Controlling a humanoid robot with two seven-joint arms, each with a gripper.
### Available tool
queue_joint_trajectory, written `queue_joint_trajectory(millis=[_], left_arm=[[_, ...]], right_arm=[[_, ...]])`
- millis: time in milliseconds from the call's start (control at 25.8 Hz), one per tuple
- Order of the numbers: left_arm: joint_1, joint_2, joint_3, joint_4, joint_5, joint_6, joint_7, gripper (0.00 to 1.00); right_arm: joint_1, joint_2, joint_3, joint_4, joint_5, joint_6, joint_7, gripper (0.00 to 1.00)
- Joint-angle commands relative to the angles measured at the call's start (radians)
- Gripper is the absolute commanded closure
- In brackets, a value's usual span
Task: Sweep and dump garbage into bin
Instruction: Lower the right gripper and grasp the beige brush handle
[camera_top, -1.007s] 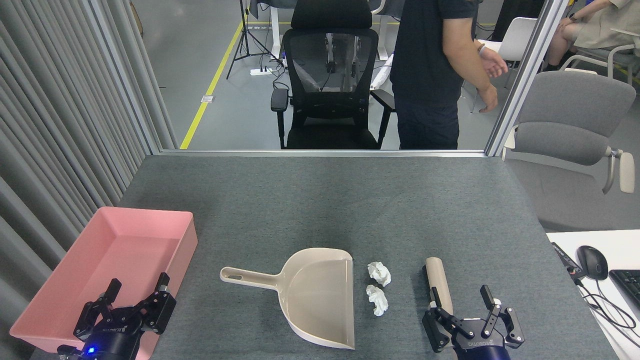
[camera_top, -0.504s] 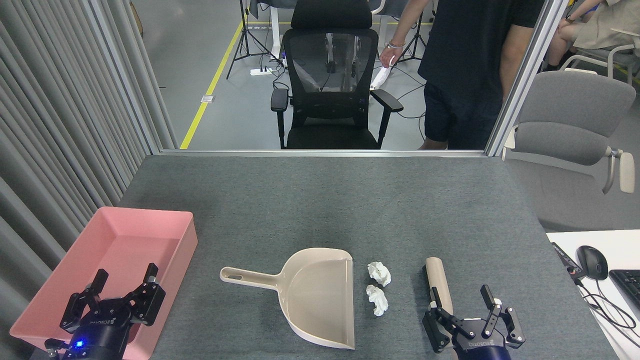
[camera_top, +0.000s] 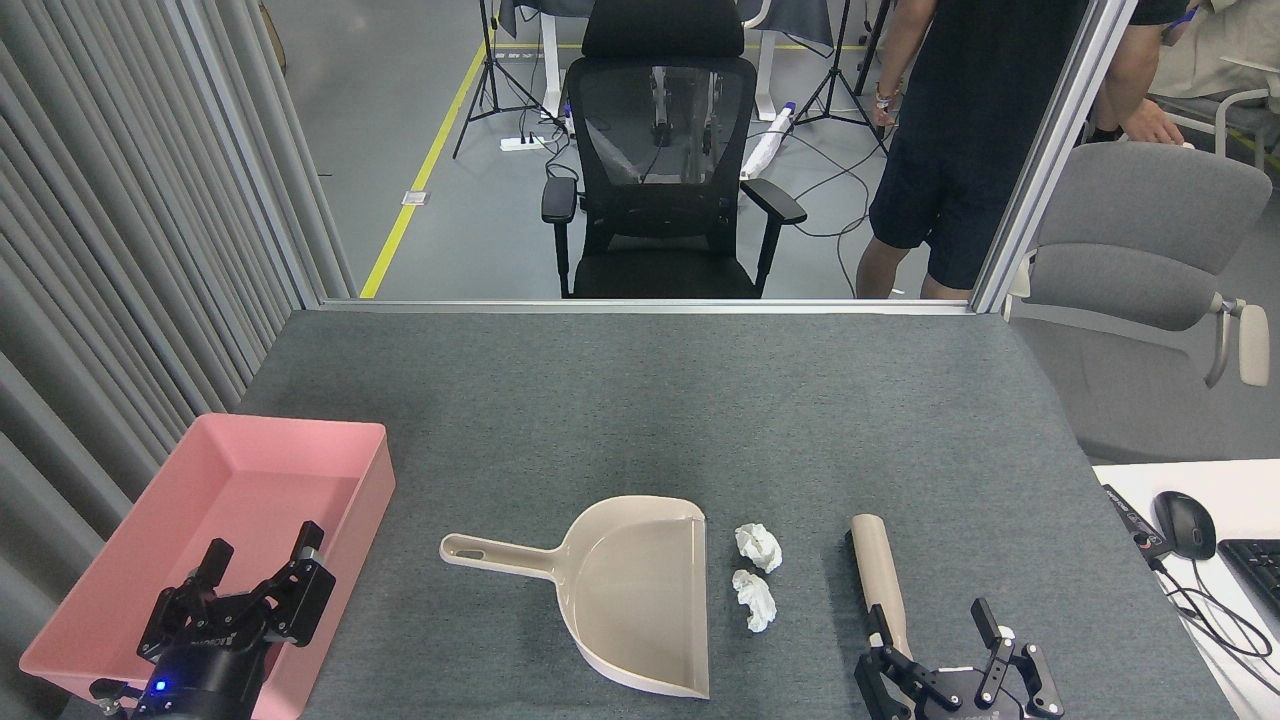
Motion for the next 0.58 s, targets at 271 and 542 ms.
queue_joint_trajectory(millis=[271, 542], left_arm=[[-0.009, -0.007, -0.001, 0.000, 0.057, -0.032, -0.014, 0.00], [-0.008, -0.006, -0.002, 0.000, 0.059, -0.032, -0.014, 0.00]], right_arm=[[0.104, 0.005, -0.001, -0.008, 0.001, 0.004, -0.042, 0.02], [0.144, 0.017, -0.001, -0.005, 0.003, 0.012, -0.039, 0.02]])
